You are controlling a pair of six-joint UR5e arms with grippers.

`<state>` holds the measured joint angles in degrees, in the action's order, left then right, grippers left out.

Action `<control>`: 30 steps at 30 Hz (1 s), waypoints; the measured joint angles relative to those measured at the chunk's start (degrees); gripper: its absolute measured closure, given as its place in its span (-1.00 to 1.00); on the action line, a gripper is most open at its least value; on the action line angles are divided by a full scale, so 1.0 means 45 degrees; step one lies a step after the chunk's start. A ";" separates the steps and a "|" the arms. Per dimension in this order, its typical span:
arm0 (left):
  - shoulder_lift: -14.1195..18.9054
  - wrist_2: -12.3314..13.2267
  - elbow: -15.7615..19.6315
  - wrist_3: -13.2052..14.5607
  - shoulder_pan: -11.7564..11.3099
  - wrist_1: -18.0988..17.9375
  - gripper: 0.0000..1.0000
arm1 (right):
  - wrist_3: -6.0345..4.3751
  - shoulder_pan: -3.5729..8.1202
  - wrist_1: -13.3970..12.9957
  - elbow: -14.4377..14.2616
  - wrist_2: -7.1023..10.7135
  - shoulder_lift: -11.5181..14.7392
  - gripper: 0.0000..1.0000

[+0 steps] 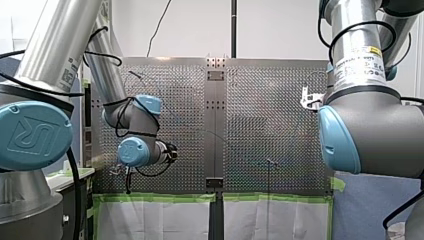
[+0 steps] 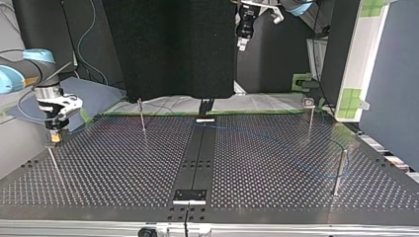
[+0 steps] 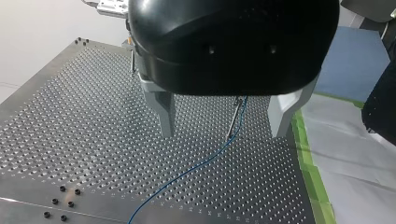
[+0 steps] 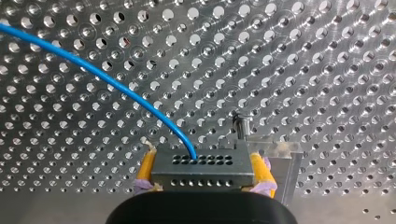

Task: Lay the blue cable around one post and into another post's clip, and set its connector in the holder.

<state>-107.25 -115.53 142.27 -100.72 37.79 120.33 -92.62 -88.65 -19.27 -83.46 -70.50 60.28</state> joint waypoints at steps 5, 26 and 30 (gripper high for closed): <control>0.0002 -0.0006 0.0000 -0.0004 0.0018 0.0030 -1.00 | 0.0050 -0.0026 0.0027 -0.0008 0.0032 0.0001 1.00; 0.0000 -0.0174 0.0055 -0.0019 0.0084 0.0078 -1.00 | 0.0420 -0.0233 -0.0116 -0.0410 -0.0004 0.0521 1.00; 0.0000 -0.0176 0.0055 -0.0020 0.0085 0.0054 -1.00 | 0.0325 -0.0200 -0.0240 -0.0484 -0.0057 0.0598 1.00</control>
<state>-107.25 -116.32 142.52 -100.81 38.17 120.57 -91.16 -89.55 -20.35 -85.64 -70.76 62.97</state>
